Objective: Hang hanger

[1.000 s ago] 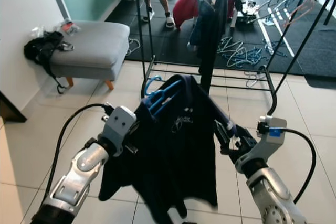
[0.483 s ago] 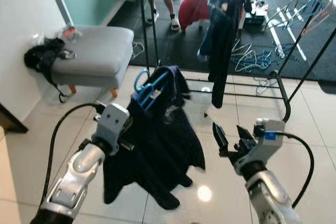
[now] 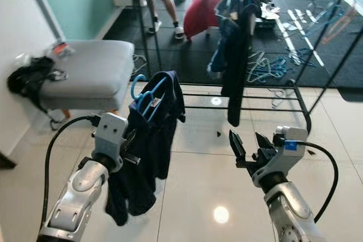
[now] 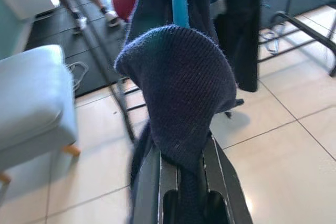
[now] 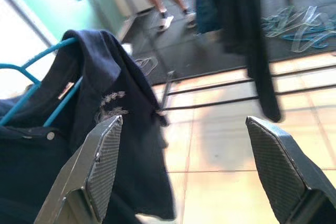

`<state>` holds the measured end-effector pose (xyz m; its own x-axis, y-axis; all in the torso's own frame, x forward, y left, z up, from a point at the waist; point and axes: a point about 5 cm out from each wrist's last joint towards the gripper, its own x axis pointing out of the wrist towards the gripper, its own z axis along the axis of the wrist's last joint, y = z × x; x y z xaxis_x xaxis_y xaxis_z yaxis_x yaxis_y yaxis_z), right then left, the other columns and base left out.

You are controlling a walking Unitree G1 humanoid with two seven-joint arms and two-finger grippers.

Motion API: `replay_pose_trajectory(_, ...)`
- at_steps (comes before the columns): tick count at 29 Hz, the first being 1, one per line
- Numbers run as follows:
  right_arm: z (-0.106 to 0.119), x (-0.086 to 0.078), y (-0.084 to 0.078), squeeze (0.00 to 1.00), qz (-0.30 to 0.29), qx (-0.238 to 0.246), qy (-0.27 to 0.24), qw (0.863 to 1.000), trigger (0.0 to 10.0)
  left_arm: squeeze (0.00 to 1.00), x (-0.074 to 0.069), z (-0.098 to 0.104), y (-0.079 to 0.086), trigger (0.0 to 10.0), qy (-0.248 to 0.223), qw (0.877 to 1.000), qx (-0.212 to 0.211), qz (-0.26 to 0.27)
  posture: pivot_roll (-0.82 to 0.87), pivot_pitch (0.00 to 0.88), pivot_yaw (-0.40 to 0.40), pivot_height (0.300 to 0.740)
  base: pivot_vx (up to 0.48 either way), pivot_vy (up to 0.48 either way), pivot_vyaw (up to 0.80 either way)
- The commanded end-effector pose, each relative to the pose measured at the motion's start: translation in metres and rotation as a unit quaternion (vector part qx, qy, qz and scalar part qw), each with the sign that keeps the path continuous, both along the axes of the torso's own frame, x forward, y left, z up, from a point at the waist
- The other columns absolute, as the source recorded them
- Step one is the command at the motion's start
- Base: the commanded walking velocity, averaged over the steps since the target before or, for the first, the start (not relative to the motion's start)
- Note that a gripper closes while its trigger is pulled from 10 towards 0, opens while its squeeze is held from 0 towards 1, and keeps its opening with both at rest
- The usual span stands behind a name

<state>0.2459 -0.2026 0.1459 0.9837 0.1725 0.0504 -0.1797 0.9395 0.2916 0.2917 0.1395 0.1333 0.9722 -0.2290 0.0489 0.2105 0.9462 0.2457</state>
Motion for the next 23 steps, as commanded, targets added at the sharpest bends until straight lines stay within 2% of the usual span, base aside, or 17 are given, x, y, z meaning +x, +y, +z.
replay_pose_trajectory(1,-0.004,-0.002,-0.004,0.00,-0.013,-0.006,0.009,1.000,10.0,0.00,0.004,0.012,-0.007,10.0,-0.023,1.000,-0.003,-0.012,-0.09,0.161,0.008,0.740,0.379,0.000,-0.77)
replay_pose_trajectory(7,-0.004,0.000,-0.004,0.00,-0.017,0.000,0.003,1.000,10.0,0.00,0.015,0.020,-0.006,10.0,-0.031,1.000,0.004,-0.006,-0.09,0.159,0.013,0.740,0.377,0.000,0.00)
replay_pose_trajectory(18,-0.003,0.000,-0.004,0.00,-0.017,0.002,-0.002,1.000,10.0,0.00,0.027,0.022,0.003,10.0,-0.012,0.998,0.015,0.063,-0.09,0.157,0.017,0.740,0.374,0.000,0.00)
replay_pose_trajectory(21,-0.003,0.000,-0.004,0.00,-0.017,0.004,-0.002,1.000,10.0,0.00,0.029,0.023,0.006,10.0,-0.010,0.997,0.022,0.077,-0.09,0.157,0.017,0.740,0.371,0.000,0.00)
replay_pose_trajectory(23,-0.003,0.000,-0.003,0.00,-0.014,0.003,-0.002,1.000,10.0,0.00,0.031,0.027,0.010,10.0,-0.017,0.995,0.043,0.087,-0.09,0.159,0.019,0.740,0.377,0.000,-0.23)
